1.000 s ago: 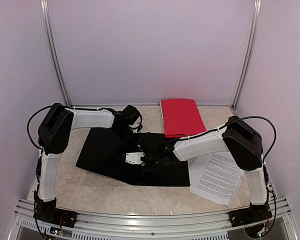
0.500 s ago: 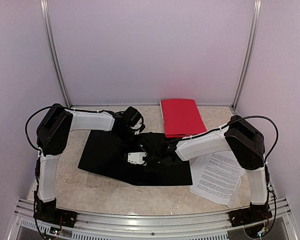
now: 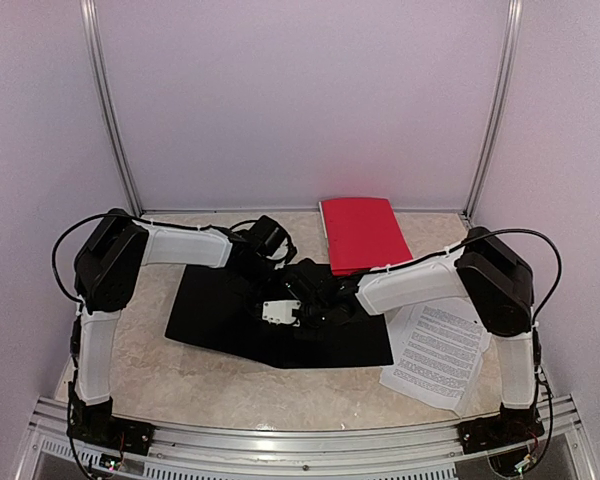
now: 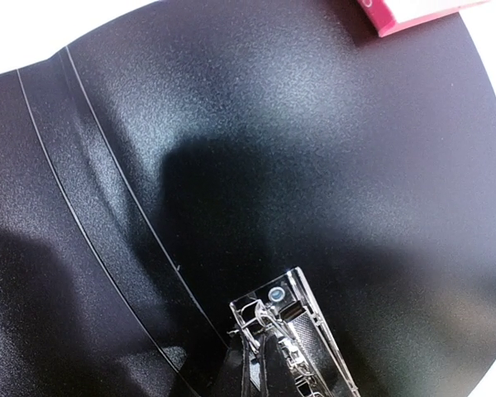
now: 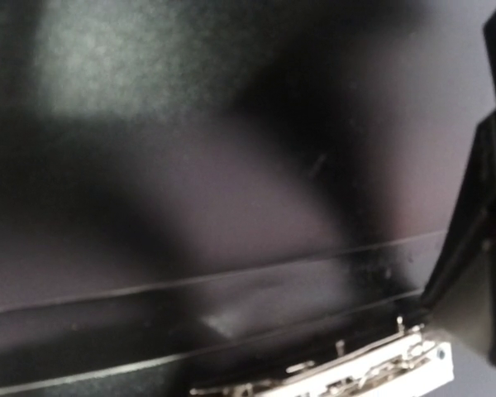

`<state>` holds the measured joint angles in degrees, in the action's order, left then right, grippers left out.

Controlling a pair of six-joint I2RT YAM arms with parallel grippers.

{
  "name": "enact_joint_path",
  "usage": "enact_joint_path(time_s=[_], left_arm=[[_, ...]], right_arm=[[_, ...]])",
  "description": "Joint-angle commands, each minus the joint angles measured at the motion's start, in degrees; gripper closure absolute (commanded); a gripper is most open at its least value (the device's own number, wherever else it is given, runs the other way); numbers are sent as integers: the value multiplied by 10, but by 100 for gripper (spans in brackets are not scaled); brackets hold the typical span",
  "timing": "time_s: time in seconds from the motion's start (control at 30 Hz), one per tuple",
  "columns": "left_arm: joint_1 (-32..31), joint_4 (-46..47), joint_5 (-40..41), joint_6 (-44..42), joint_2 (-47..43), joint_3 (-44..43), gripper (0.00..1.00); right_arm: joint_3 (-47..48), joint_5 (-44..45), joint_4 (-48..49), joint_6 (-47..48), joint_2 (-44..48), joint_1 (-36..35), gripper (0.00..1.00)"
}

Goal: Put the files into the folder
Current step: Open the spring clip on the folder at the center of the board.

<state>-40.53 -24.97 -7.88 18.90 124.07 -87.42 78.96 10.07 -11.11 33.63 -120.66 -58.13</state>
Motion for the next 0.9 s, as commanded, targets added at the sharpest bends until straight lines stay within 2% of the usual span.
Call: enact_joint_path(time_s=[0.0, 0.87], left_arm=[[7, -123, 77, -51, 52, 52, 100], [1, -112, 91, -62, 43, 66, 100]], right_arm=[[-17, 71, -135, -12, 5, 42, 100], [25, 135, -102, -5, 48, 53, 100]])
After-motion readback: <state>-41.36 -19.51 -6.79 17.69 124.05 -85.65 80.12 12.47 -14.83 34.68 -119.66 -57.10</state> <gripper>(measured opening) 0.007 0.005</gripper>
